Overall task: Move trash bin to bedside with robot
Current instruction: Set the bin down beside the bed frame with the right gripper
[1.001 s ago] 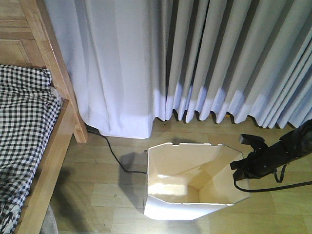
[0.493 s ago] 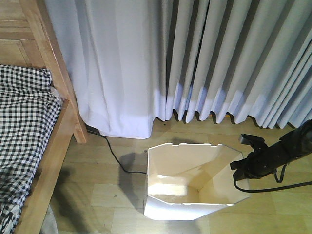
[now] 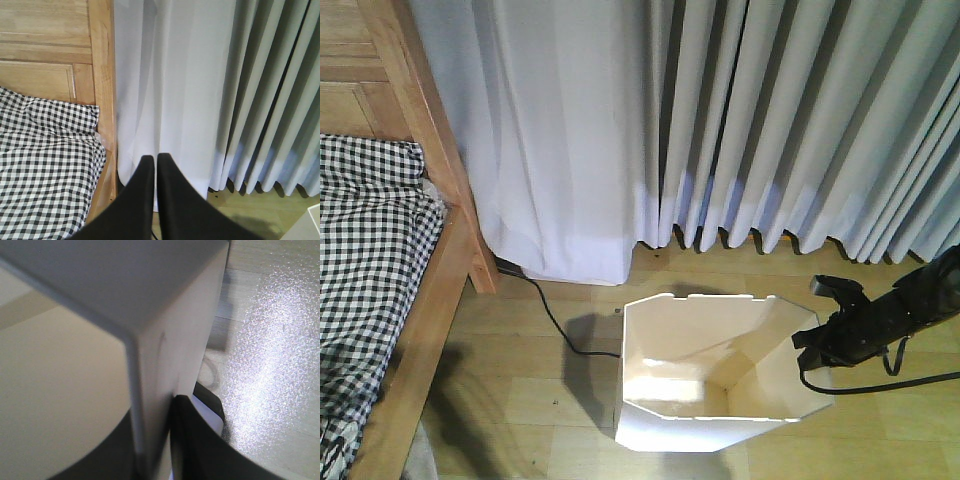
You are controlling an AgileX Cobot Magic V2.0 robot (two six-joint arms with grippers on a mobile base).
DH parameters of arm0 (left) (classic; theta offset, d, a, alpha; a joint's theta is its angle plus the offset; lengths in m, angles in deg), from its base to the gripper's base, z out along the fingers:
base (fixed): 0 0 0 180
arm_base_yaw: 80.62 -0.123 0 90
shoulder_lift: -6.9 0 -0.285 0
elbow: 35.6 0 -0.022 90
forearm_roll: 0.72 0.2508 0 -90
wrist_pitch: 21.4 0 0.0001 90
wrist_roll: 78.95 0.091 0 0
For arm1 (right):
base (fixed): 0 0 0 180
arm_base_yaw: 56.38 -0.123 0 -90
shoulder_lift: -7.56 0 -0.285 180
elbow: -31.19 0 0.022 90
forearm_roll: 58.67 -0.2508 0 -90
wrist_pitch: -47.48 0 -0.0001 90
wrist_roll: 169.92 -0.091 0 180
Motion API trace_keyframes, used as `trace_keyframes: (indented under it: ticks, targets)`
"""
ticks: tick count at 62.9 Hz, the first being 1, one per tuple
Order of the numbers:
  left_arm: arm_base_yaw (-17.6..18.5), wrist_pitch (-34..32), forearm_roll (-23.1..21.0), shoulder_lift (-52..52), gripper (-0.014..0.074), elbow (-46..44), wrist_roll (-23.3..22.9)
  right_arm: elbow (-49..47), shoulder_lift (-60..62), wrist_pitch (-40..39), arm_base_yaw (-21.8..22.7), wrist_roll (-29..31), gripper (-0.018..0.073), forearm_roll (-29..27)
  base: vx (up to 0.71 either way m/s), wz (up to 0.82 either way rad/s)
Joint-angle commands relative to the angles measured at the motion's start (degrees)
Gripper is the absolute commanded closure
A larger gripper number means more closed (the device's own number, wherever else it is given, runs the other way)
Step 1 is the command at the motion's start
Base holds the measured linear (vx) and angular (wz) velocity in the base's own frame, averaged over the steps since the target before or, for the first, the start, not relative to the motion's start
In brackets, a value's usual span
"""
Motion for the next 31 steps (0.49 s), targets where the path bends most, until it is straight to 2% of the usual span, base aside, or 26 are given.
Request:
trace_keyframes:
  ticks: [1,9,17,31]
  targets:
    - [-0.01,-3.9,-0.25,-0.81,0.0602,1.07,-0.32,-0.62,4.43,9.97,0.11,0.67,0.0564,-3.67,0.0,0.0]
    - [-0.01,-3.9,-0.25,-0.81,0.0602,1.07,-0.32,-1.27,4.07,7.63,0.11,0.38,0.0564,-5.58,0.0,0.0]
    - [-0.01,-3.9,-0.25,-0.81,0.0602,1.07,-0.32,-3.99,2.13,4.4,0.11,-2.34,0.0564,-5.79,0.0,0.0]
    - [-0.01,-3.9,-0.25,-0.81,0.0602,1.07,-0.32,-10.4,-2.57,4.19,0.11,-5.08,0.0561,-5.07,0.0,0.0]
